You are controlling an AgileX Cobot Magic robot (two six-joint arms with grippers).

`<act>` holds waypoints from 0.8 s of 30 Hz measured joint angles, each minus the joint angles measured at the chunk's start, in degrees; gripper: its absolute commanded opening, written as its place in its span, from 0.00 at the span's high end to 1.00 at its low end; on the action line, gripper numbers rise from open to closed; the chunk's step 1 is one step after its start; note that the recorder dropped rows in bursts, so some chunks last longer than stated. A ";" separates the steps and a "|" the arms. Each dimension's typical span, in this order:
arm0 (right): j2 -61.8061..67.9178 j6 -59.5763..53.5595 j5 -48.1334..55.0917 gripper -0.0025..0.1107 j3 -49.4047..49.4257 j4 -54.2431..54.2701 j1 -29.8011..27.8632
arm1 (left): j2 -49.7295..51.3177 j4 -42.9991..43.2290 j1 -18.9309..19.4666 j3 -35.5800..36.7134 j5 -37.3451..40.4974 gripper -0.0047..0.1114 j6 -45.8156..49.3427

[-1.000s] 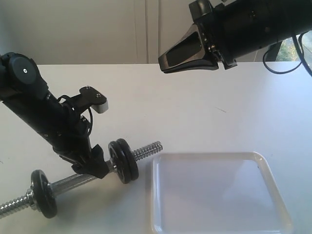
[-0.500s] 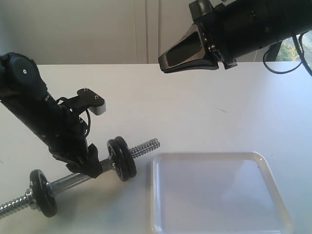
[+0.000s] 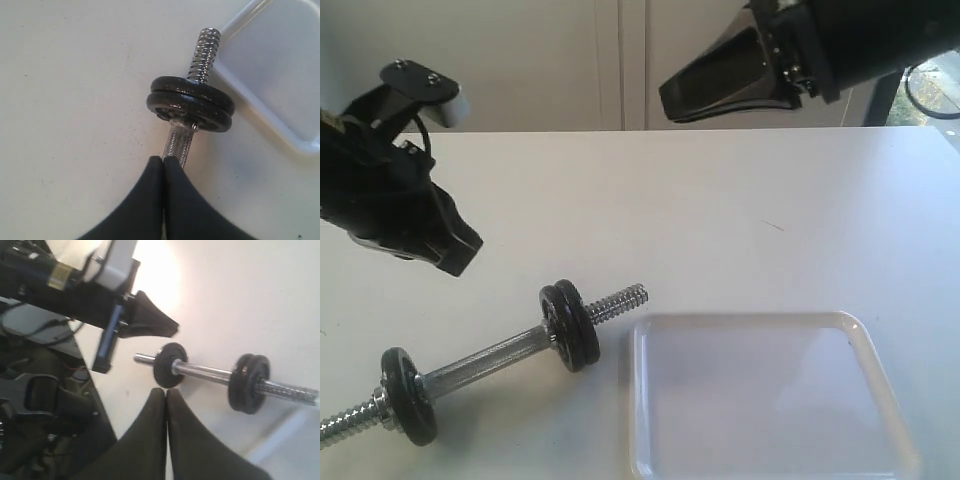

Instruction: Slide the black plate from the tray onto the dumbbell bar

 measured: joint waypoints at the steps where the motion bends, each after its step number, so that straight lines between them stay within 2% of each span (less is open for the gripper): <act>1: -1.26 0.64 -1.02 0.98 0.40 -2.34 0.00 | -1.15 1.19 0.00 0.00 0.43 0.96 -1.20; 7: -8.84 7.74 -9.13 0.98 3.61 -15.92 0.00 | -8.17 6.08 0.00 0.28 3.34 0.96 -6.93; 15: -18.19 15.64 -16.46 0.98 10.22 -28.79 0.00 | -21.26 9.86 0.00 6.36 3.95 0.96 -14.92; 24: -22.49 17.13 -19.20 0.98 13.91 -32.21 0.00 | -33.19 12.14 0.00 9.02 3.82 0.96 -17.37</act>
